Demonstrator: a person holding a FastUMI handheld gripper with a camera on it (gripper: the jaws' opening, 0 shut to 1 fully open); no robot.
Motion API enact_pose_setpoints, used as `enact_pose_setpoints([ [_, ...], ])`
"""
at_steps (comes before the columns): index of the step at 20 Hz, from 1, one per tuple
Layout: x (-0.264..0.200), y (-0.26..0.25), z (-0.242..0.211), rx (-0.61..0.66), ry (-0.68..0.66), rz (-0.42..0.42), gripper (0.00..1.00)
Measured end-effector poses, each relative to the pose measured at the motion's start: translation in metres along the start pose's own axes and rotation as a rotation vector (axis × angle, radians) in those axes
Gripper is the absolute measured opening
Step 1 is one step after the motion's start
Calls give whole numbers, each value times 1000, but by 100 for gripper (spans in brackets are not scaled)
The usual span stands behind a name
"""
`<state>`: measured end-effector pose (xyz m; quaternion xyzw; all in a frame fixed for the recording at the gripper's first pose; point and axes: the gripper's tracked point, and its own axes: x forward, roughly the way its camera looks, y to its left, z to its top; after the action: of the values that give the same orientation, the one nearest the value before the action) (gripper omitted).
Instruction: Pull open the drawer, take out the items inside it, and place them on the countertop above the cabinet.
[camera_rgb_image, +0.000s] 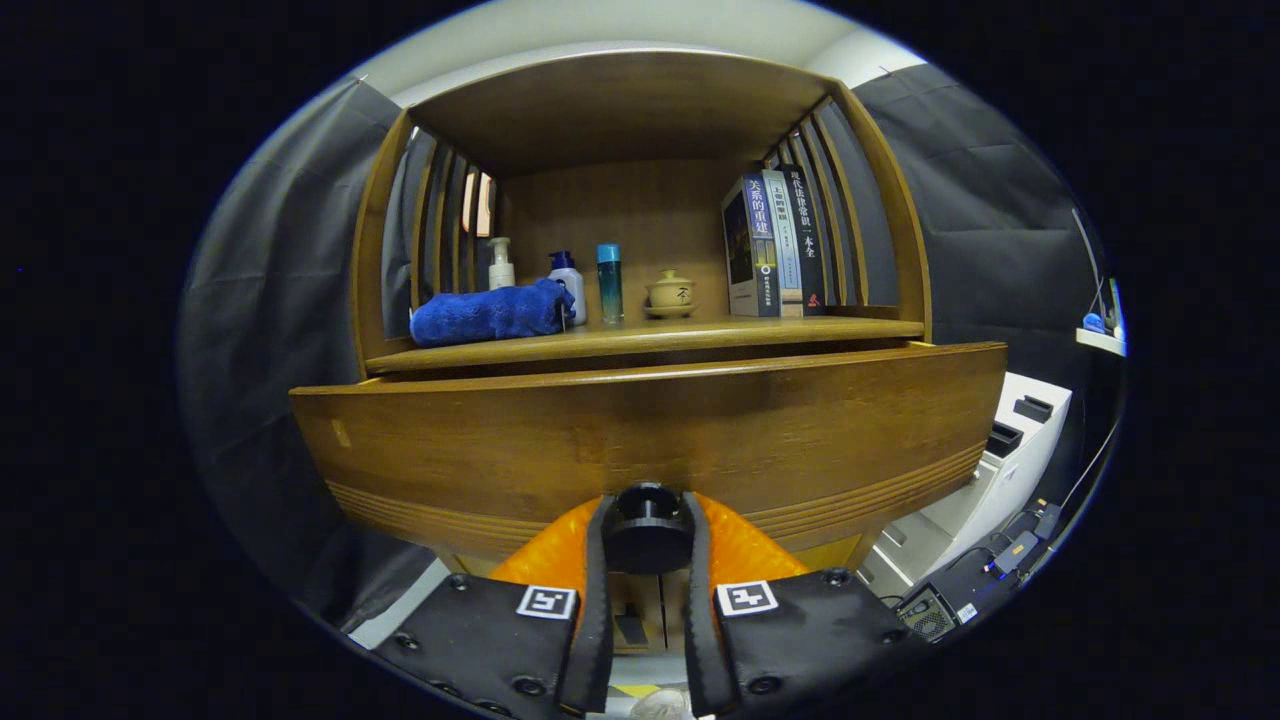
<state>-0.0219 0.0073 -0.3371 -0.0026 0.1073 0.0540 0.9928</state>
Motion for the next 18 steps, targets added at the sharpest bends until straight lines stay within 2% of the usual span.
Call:
enact_pose_setpoints([
  [18, -49, 1, -14, 17, 45, -20, 37],
])
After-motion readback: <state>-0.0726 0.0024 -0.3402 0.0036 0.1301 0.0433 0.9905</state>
